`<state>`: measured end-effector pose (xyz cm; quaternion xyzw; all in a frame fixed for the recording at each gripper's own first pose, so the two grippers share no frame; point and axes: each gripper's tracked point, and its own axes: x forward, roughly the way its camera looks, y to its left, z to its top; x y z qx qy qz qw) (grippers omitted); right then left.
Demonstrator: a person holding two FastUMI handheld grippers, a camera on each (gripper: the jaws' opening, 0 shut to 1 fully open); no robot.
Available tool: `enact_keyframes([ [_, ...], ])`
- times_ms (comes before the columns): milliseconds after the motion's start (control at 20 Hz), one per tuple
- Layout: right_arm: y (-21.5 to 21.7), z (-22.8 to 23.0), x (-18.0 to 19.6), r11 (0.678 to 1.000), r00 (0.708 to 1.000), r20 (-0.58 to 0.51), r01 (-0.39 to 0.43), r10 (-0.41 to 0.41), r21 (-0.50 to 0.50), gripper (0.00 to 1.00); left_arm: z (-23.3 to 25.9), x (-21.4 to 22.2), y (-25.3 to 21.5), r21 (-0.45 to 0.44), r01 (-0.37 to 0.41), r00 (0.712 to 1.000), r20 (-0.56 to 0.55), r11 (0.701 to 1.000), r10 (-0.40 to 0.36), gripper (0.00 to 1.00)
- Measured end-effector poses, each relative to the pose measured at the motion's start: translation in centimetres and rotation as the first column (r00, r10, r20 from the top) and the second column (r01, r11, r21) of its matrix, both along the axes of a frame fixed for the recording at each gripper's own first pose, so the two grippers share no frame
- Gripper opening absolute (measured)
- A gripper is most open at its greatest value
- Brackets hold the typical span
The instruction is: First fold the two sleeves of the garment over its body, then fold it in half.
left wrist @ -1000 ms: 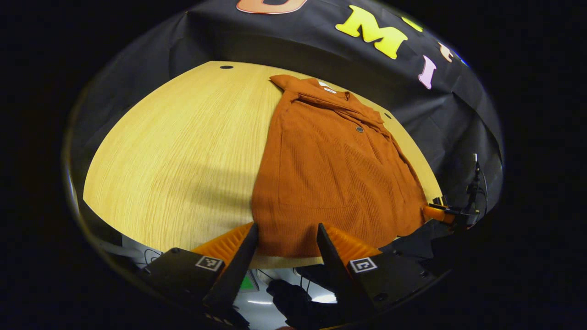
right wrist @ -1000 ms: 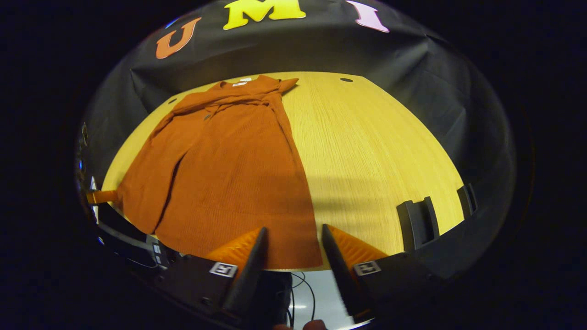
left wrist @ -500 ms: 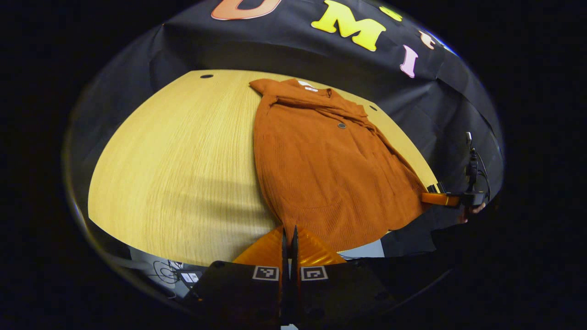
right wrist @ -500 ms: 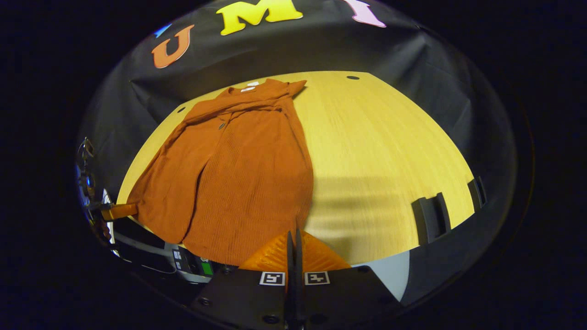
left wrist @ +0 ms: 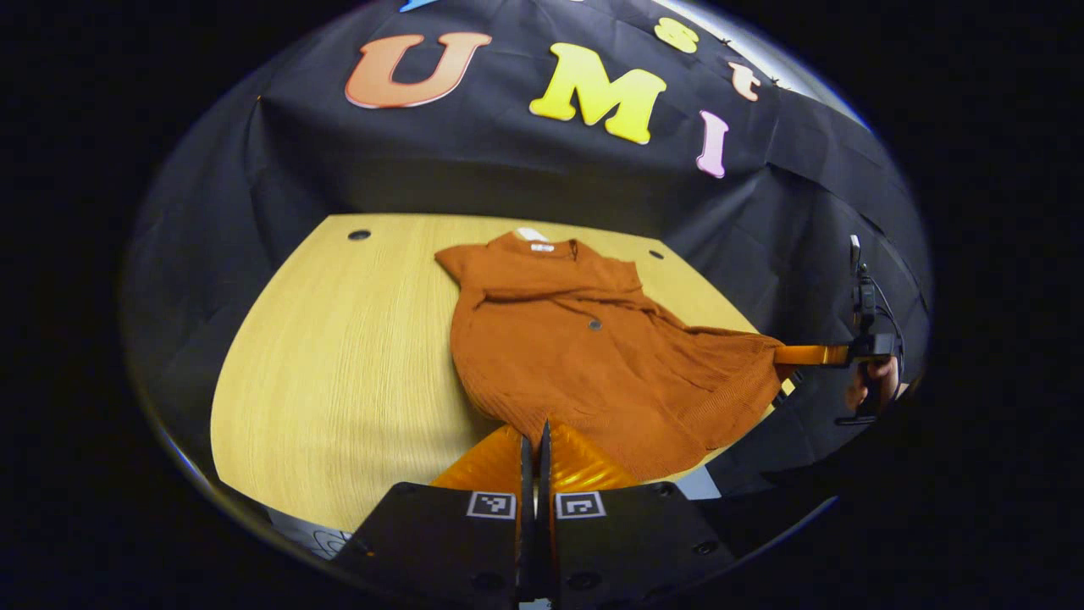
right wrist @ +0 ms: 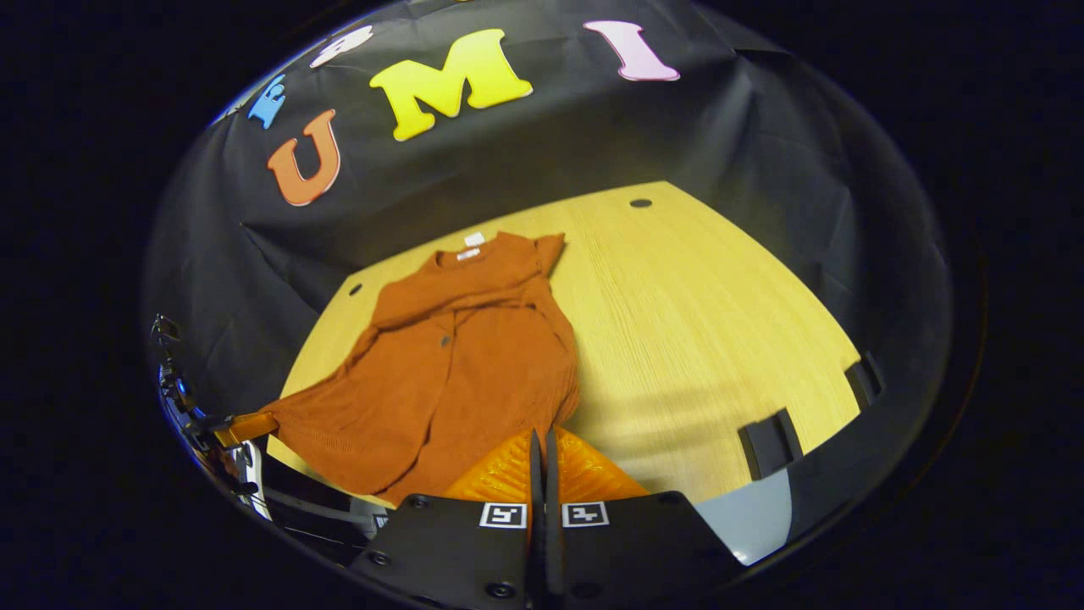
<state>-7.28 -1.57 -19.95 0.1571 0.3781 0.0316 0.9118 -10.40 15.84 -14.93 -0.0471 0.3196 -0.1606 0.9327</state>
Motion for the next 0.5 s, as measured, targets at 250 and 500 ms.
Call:
enact_keyframes([
  [250,0.6,6.6,9.6,0.998,0.993,0.116,0.002,-0.009,0.057,0.0,6.8,8.3,0.6,0.038,-0.012,0.99,0.139,0.999,0.007,0.03],
  [500,0.3,9.5,21.2,0.999,0.984,0.175,-0.027,0.02,0.036,0.01,11.1,18.4,1.3,0.043,-0.043,0.977,0.21,0.998,0.033,0.03],
])
